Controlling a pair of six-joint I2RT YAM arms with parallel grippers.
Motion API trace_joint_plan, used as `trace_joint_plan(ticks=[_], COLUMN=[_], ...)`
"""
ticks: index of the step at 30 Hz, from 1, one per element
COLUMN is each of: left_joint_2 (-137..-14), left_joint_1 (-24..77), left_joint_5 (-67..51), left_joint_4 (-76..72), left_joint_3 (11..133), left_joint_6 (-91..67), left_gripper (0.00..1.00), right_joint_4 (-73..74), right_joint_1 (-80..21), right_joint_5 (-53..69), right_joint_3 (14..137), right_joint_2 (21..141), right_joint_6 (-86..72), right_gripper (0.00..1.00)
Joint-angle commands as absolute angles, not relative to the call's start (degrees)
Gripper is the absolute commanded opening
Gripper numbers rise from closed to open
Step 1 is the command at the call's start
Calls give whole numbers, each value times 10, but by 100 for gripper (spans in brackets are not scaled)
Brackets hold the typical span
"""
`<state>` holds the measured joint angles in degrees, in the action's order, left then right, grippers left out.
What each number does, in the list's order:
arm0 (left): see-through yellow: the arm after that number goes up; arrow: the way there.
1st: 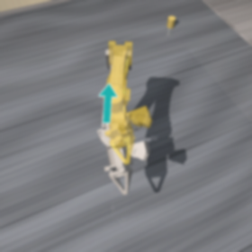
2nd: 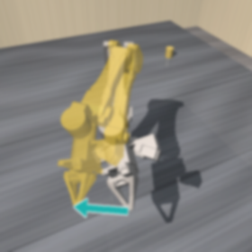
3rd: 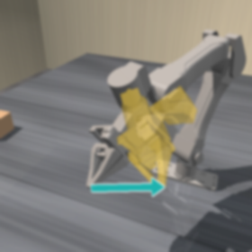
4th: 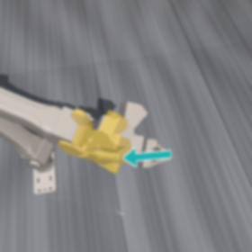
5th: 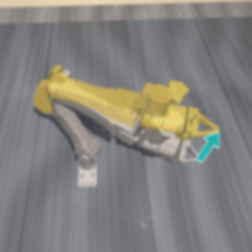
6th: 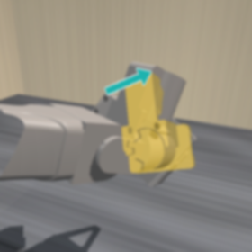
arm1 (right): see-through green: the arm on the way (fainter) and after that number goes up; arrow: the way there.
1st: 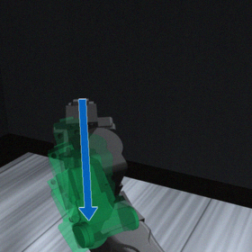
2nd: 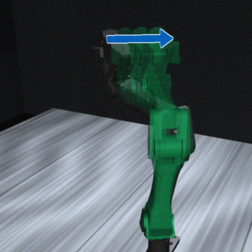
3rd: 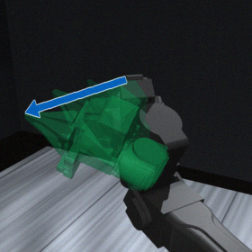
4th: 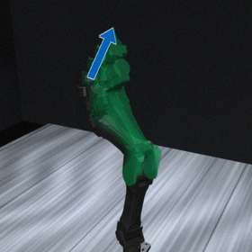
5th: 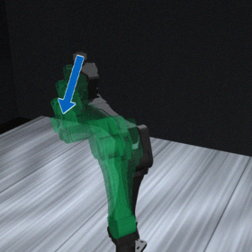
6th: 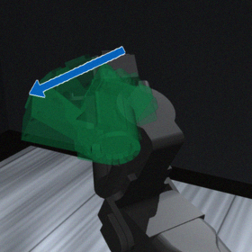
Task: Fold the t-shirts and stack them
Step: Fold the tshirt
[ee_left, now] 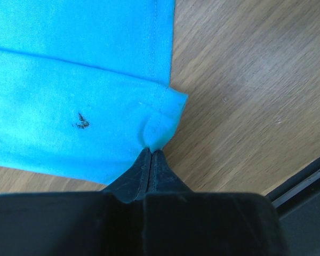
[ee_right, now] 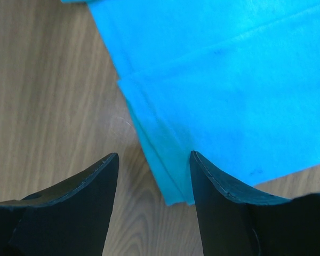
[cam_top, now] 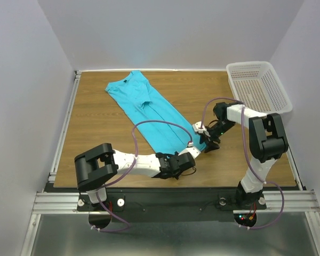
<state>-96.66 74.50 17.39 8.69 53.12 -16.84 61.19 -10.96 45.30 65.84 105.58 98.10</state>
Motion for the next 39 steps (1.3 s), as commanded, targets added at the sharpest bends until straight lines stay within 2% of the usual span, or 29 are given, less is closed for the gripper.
trace_joint_plan(ticks=[1,6,11,16,21,27,28,35,39], left_joint_2=[-951,-945,-919,-891,-870,-856,-855,-832,-810], left_joint_1=[746,745,739,718,696,682,682,674,662], left_joint_5=[137,134,126,113,94,77,75,71,64], left_joint_4=[105,98,86,69,49,41,40,38,31], left_joint_3=[511,509,500,487,472,467,467,462,455], left_joint_6=[-174,-174,-178,-181,-183,-178,-178,-179,-181], left_gripper=[0,0,0,0,0,0,0,0,0], right_joint_4=[563,509,455,437,434,438,438,469,536], right_joint_1=[-119,-136,-142,-143,-143,-143,-142,-143,-142], right_joint_5=[406,363,347,334,339,371,378,433,460], right_joint_3=[663,635,602,576,560,556,558,612,664], right_joint_2=[1058,1056,1043,1028,1013,992,985,973,992], right_joint_6=[961,912,897,890,886,856,850,773,771], right_gripper=[62,58,44,22,11,9,1,1,1])
